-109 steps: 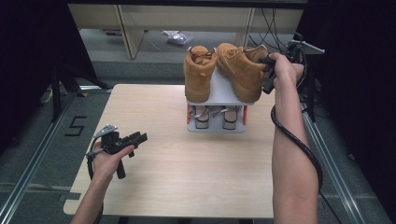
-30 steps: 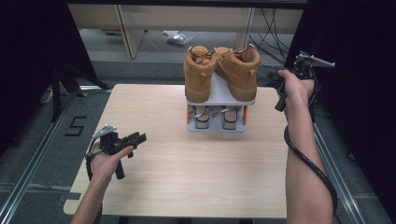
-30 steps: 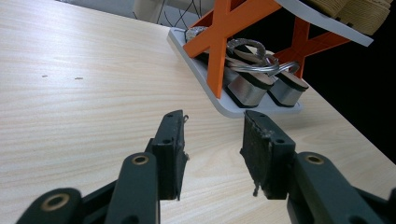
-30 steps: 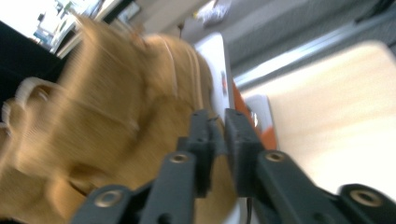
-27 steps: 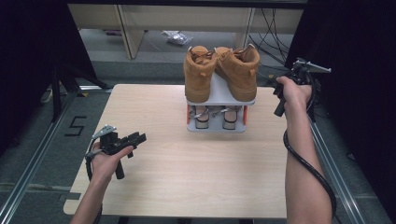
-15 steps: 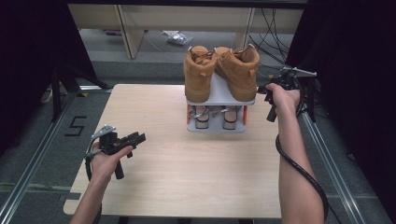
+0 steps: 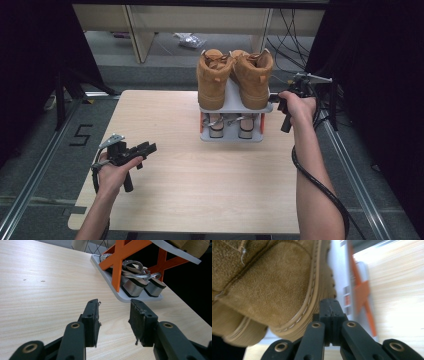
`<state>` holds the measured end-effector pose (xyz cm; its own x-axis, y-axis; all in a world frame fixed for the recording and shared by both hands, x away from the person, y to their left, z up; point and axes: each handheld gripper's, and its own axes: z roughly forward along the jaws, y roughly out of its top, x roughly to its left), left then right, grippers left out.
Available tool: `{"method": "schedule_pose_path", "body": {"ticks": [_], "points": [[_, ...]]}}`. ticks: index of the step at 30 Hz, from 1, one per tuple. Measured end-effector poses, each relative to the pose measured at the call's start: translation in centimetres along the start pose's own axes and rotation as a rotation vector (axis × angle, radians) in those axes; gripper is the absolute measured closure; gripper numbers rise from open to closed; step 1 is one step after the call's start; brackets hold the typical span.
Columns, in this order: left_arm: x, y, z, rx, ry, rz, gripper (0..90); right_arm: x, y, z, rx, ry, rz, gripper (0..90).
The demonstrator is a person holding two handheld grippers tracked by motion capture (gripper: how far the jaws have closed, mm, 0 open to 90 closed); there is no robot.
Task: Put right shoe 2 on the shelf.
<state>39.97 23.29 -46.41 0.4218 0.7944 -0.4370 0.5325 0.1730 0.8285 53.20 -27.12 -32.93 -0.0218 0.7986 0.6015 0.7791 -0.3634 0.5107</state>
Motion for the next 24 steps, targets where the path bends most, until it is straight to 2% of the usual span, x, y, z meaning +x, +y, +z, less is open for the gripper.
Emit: {"method": "schedule_pose_path", "body": {"ticks": [1,2,5,10,11,15,17,20,22,23,24], "points": [[0.0,0.0,0.0,0.0,-0.001,-0.002,58.6,0.1,-0.1,0.2,-0.003,0.006,-0.014,90.0],[-0.1,0.0,0.0,0.0,-0.002,-0.002,58.6,0.4,-0.2,0.2,0.009,-0.018,-0.016,90.0],[-0.1,0.1,-0.1,-0.002,0.002,0.001,58.5,0.4,-0.2,0.3,-0.004,-0.002,-0.021,90.0],[0.0,-0.1,0.1,0.004,-0.001,0.0,58.6,0.7,-0.5,0.2,-0.001,-0.01,-0.026,90.0],[-0.1,-0.1,0.1,0.004,-0.001,0.0,58.6,0.7,-0.5,0.3,-0.01,-0.01,-0.045,90.0],[-0.1,-0.1,0.0,-0.001,-0.002,-0.002,58.6,0.7,-0.5,0.2,-0.006,-0.005,-0.029,90.0],[0.0,-0.1,0.0,0.001,0.001,-0.001,58.6,0.5,-0.6,0.3,-0.027,-0.003,-0.045,89.6],[0.0,-0.1,0.0,0.003,-0.001,-0.001,58.5,0.4,-0.7,0.0,-0.053,-0.009,-0.056,82.6],[0.0,-0.1,0.0,0.002,-0.004,0.002,58.3,0.2,-0.6,-0.4,-0.075,-0.04,-0.096,76.7],[0.0,-0.1,0.0,0.001,-0.004,0.002,58.2,0.2,-0.7,-0.6,-0.08,-0.052,-0.08,73.5],[0.0,-0.1,0.0,0.001,-0.004,0.004,58.1,0.0,-0.6,-0.8,-0.089,-0.062,-0.094,72.5]]}}
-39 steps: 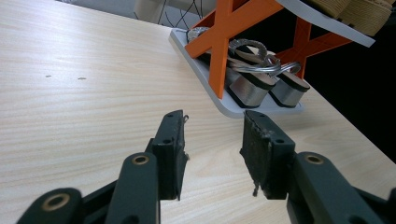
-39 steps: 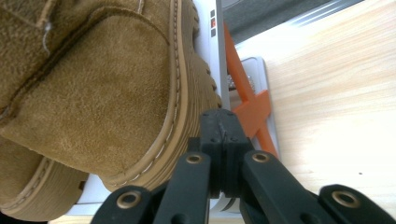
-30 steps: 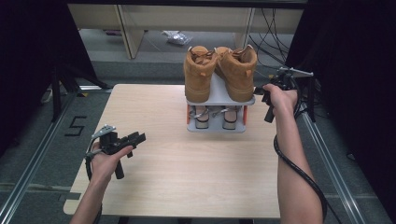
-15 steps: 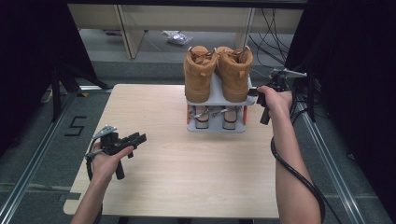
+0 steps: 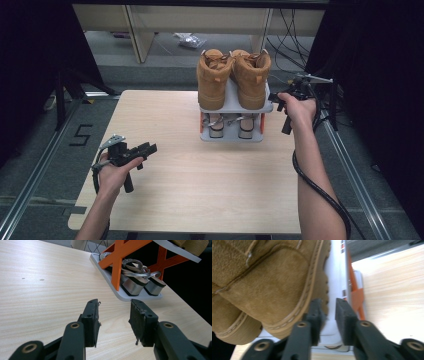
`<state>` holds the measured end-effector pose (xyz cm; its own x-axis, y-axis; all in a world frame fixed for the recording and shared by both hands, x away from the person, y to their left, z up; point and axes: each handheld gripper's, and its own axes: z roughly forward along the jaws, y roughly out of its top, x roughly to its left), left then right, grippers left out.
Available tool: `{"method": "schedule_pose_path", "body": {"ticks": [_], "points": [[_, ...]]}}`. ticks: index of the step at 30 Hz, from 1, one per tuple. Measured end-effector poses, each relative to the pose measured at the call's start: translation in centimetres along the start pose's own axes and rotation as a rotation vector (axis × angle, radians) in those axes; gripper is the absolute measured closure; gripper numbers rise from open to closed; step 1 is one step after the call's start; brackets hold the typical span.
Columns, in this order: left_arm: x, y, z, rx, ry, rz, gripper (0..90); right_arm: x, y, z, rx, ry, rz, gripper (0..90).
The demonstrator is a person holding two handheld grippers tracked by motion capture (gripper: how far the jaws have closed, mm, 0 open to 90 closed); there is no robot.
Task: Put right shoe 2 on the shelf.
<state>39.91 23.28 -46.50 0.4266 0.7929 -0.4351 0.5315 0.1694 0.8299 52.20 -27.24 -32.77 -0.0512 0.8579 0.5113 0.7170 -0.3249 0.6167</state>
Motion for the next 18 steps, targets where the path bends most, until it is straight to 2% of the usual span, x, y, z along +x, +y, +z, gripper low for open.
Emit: {"method": "schedule_pose_path", "body": {"ticks": [1,2,3,4,5,7,8,9,10,11,13,14,15,16,17,18], "points": [[0.0,0.0,0.0,0.001,0.001,0.003,57.9,-0.2,0.0,-0.2,-0.013,-0.009,-0.014,71.3],[0.0,0.0,0.0,0.001,0.002,0.006,57.8,-0.3,-0.1,-0.4,-0.013,-0.013,0.005,70.0],[0.1,0.0,0.0,0.003,0.003,0.008,57.5,-0.5,-0.2,-0.6,-0.016,-0.024,0.003,69.1],[0.1,0.0,0.0,0.003,0.005,0.007,57.3,-0.9,-0.2,-0.7,-0.025,-0.032,-0.031,68.3],[0.1,-0.1,0.0,0.003,0.007,0.007,57.2,-1.1,-0.4,-0.8,-0.024,-0.028,-0.003,67.8],[0.2,-0.1,0.0,0.004,0.008,0.006,57.0,-1.6,-0.7,-1.0,-0.028,-0.045,-0.006,66.7],[0.2,-0.2,0.0,0.004,0.013,0.006,56.9,-2.1,-0.8,-1.1,-0.023,-0.052,-0.03,66.2],[0.3,-0.2,0.0,0.006,0.015,0.002,56.8,-2.2,-1.1,-1.2,-0.019,-0.04,-0.005,65.8],[0.3,-0.3,0.1,0.006,0.014,0.0,56.7,-2.6,-1.2,-1.2,-0.022,-0.047,-0.035,65.2],[0.4,-0.3,0.1,0.009,0.018,-0.001,56.6,-2.6,-1.5,-1.3,-0.011,-0.051,0.0,64.7],[0.4,-0.3,0.1,0.009,0.018,-0.003,56.3,-3.3,-1.9,-1.4,-0.006,-0.05,-0.025,63.8],[0.5,-0.3,0.1,0.008,0.018,-0.003,56.3,-3.5,-2.2,-1.4,-0.006,-0.051,-0.007,63.2],[0.5,-0.3,0.1,0.008,0.017,-0.002,56.2,-3.9,-2.5,-1.3,-0.017,-0.048,-0.03,62.3],[0.5,-0.3,0.1,0.007,0.017,-0.002,56.0,-4.0,-2.7,-1.4,0.009,-0.054,0.01,61.6],[0.5,-0.3,0.0,0.008,0.017,-0.003,55.9,-4.4,-3.0,-1.4,-0.001,-0.065,-0.014,61.3],[0.5,-0.3,0.0,0.008,0.018,-0.004,55.8,-4.7,-3.3,-1.4,0.002,-0.07,-0.01,61.2]]}}
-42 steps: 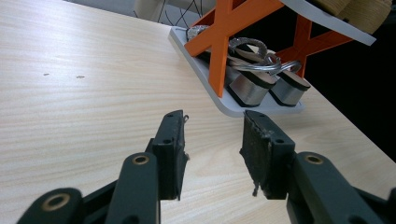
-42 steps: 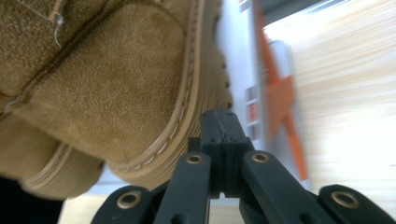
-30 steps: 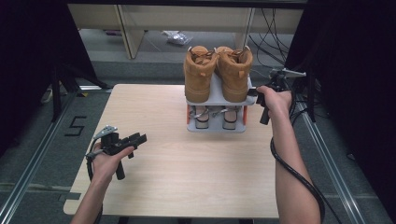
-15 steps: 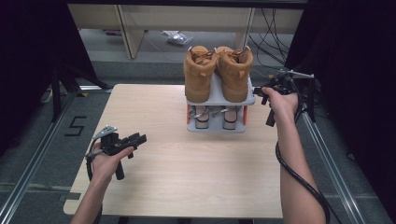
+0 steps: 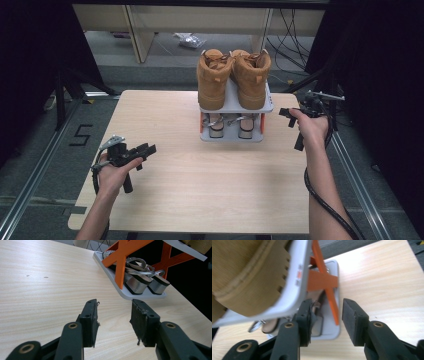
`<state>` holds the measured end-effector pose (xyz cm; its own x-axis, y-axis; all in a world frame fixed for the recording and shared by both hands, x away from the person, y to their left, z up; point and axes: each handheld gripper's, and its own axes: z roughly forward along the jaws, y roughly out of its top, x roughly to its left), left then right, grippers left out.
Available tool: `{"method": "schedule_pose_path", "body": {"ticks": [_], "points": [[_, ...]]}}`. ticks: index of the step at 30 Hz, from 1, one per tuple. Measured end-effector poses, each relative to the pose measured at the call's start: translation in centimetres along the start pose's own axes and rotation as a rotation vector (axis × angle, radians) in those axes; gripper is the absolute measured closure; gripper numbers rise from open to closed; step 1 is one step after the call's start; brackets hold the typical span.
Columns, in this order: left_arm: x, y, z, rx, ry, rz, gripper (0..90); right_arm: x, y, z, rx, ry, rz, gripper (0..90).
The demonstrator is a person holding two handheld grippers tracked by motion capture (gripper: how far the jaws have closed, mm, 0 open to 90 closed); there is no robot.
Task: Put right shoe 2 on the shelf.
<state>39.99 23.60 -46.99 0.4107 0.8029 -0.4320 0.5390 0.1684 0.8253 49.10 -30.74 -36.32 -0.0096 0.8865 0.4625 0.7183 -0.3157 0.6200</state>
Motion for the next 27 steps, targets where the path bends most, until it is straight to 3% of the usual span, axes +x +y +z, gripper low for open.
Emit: {"method": "schedule_pose_path", "body": {"ticks": [1,3,4,6,7,9,10,11,13,14,15,17,19,21,22,23,25,27], "points": [[0.0,0.0,0.0,0.0,0.001,-0.001,55.7,-0.6,-0.2,0.0,-0.016,-0.012,-0.041,61.0],[0.0,0.0,0.0,0.0,0.002,-0.002,55.7,-0.7,-0.9,-0.1,0.012,-0.001,0.045,60.8],[0.0,0.0,0.0,0.0,0.003,-0.003,55.7,-1.2,-1.1,-0.1,0.005,-0.009,0.01,60.7],[0.1,0.0,0.0,-0.003,0.002,-0.005,55.7,-1.9,-1.6,-0.1,0.009,-0.009,0.019,60.5],[0.1,-0.1,0.0,-0.002,0.003,-0.006,55.6,-2.4,-1.8,-0.1,0.006,-0.013,-0.009,60.2],[0.1,-0.1,0.0,0.0,0.004,-0.005,55.6,-2.6,-2.3,-0.1,0.017,-0.013,0.053,59.6],[0.1,-0.1,0.0,0.001,0.004,-0.005,55.6,-3.0,-2.5,-0.1,0.013,-0.013,0.024,59.3],[0.1,-0.1,0.0,0.002,0.005,-0.005,55.6,-3.3,-2.7,-0.1,0.016,-0.011,0.031,59.2],[0.1,-0.1,0.0,0.002,0.005,-0.006,55.5,-4.0,-3.2,0.0,0.002,-0.016,-0.025,58.7],[0.1,-0.1,0.0,0.002,0.006,-0.006,55.5,-3.9,-3.4,0.0,0.0,-0.021,0.0,58.5],[0.1,-0.1,0.0,0.003,0.006,-0.006,55.5,-4.3,-3.6,0.1,-0.011,-0.024,-0.044,58.4],[0.2,-0.1,0.0,0.003,0.007,-0.007,55.4,-4.4,-4.3,0.1,0.007,-0.015,0.002,58.1],[0.2,-0.2,0.1,0.002,0.007,-0.009,55.4,-5.0,-4.9,0.3,-0.003,-0.012,-0.04,58.1],[0.1,-0.2,0.1,0.001,0.006,-0.012,55.3,-5.2,-5.5,0.2,0.007,-0.008,-0.02,57.9],[0.1,-0.2,0.1,0.002,0.006,-0.011,55.3,-5.5,-5.6,0.2,0.003,-0.02,-0.046,57.9],[0.1,-0.2,0.1,0.002,0.006,-0.01,55.3,-5.4,-6.0,0.2,0.011,-0.015,-0.015,57.8],[0.1,-0.3,0.2,0.003,0.006,-0.009,55.3,-6.0,-6.4,0.3,-0.011,-0.008,-0.064,57.5],[0.1,-0.3,0.2,0.005,0.006,-0.01,55.3,-5.8,-6.9,0.1,0.014,-0.005,-0.024,57.2]]}}
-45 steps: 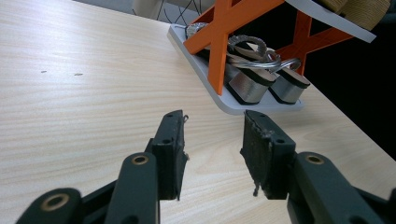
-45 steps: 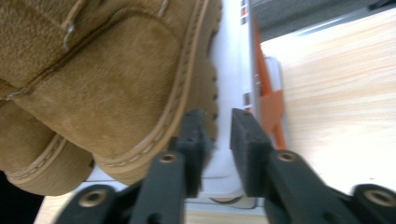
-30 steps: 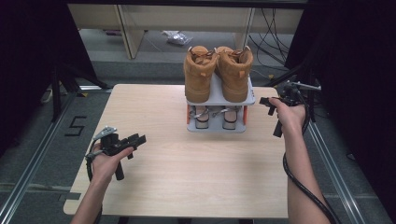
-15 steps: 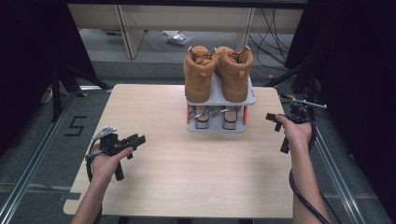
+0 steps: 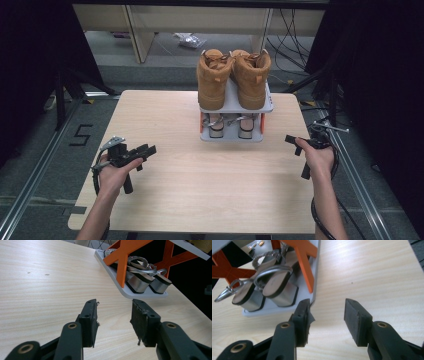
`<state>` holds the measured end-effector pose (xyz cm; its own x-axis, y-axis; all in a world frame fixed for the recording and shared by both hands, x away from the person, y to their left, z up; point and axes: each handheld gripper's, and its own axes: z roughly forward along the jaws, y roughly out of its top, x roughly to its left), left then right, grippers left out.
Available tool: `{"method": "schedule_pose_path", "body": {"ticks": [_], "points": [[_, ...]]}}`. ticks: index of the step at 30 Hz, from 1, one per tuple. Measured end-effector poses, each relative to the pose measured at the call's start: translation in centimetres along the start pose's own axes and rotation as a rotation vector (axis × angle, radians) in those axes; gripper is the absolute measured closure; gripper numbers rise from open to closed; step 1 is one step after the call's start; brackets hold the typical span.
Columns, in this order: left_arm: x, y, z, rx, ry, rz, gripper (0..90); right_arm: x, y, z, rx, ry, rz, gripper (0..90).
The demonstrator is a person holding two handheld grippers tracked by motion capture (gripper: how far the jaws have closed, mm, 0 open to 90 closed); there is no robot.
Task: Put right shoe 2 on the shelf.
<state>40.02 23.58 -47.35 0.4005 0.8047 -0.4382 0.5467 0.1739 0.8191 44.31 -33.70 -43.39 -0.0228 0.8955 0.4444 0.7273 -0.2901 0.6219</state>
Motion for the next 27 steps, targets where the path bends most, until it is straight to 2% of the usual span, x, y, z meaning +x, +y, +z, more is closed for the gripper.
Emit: {"method": "schedule_pose_path", "body": {"ticks": [2,3,4,5,6,7,8,10,11,12,13,14,15,16,17,18,19,20,21,22,23,24,25,26,27], "points": [[0.0,0.0,0.0,0.0,0.001,-0.001,55.3,-0.3,-0.6,0.1,-0.012,0.012,-0.013,56.9],[0.0,0.0,0.0,0.001,0.001,-0.002,55.2,-0.4,-0.8,0.0,-0.018,0.002,-0.033,56.7],[0.0,-0.1,0.1,0.002,0.0,-0.002,55.2,-0.3,-1.1,-0.1,-0.013,0.028,0.001,56.6],[0.0,-0.1,0.1,0.003,-0.001,0.0,55.2,-0.4,-1.4,0.0,-0.026,0.02,-0.023,56.4],[0.0,-0.1,0.1,0.005,0.0,0.001,55.2,-0.3,-1.6,-0.1,-0.019,0.023,-0.009,56.2],[0.0,-0.1,0.2,0.005,0.0,0.0,55.1,-0.4,-1.9,-0.1,-0.03,0.035,-0.034,56.0],[0.0,-0.2,0.2,0.005,0.0,0.0,55.1,-0.1,-2.2,-0.2,-0.023,0.038,-0.002,55.8],[-0.1,-0.2,0.2,0.008,-0.002,0.003,55.1,-0.3,-2.7,-0.1,-0.04,0.029,-0.052,55.3],[-0.1,-0.2,0.2,0.009,-0.002,0.002,55.0,-0.2,-2.9,-0.1,-0.034,0.054,-0.034,55.2],[-0.1,-0.2,0.2,0.009,-0.002,0.001,55.0,-0.1,-3.1,-0.2,-0.024,0.055,-0.013,54.9],[-0.1,-0.2,0.3,0.009,-0.001,0.001,55.0,-0.3,-3.3,-0.1,-0.037,0.049,-0.044,54.7],[-0.1,-0.2,0.3,0.009,-0.003,0.003,54.9,0.0,-3.6,-0.2,-0.039,0.057,-0.01,54.5],[-0.1,-0.2,0.3,0.009,-0.003,0.003,54.9,-0.1,-3.7,-0.2,-0.045,0.055,-0.031,54.3],[-0.2,-0.2,0.3,0.008,-0.003,0.004,54.9,-0.1,-3.9,-0.2,-0.048,0.06,-0.03,54.1],[-0.2,-0.2,0.3,0.008,-0.004,0.004,54.9,0.3,-4.1,-0.5,-0.027,0.075,0.034,53.9],[-0.2,-0.2,0.3,0.009,-0.004,0.003,54.9,0.4,-4.3,-0.5,-0.028,0.07,0.048,53.7],[-0.2,-0.2,0.3,0.009,-0.005,0.004,54.9,-0.3,-4.4,-0.2,-0.066,0.065,-0.057,53.5],[-0.2,-0.2,0.3,0.009,-0.006,0.004,54.9,0.0,-4.6,-0.3,-0.059,0.074,-0.015,53.5],[-0.2,-0.2,0.3,0.009,-0.006,0.004,54.9,0.0,-4.7,-0.2,-0.058,0.079,-0.024,53.3],[-0.2,-0.2,0.3,0.009,-0.007,0.005,54.9,-0.2,-4.7,-0.2,-0.051,0.068,-0.065,53.1],[-0.2,-0.2,0.3,0.009,-0.006,0.005,54.8,-0.2,-4.7,-0.2,-0.059,0.087,-0.059,53.0],[-0.2,-0.2,0.3,0.008,-0.005,0.005,54.9,0.0,-4.7,-0.3,-0.06,0.073,-0.03,52.9],[-0.2,-0.1,0.2,0.007,-0.004,0.004,54.9,-0.2,-4.8,-0.3,-0.073,0.067,-0.052,52.8],[-0.2,-0.1,0.2,0.003,-0.004,0.002,54.8,0.0,-4.9,-0.5,-0.062,0.079,-0.017,52.7],[-0.2,0.0,0.1,-0.002,-0.01,-0.001,54.8,0.1,-5.1,-0.5,-0.046,0.072,0.009,52.6]]}}
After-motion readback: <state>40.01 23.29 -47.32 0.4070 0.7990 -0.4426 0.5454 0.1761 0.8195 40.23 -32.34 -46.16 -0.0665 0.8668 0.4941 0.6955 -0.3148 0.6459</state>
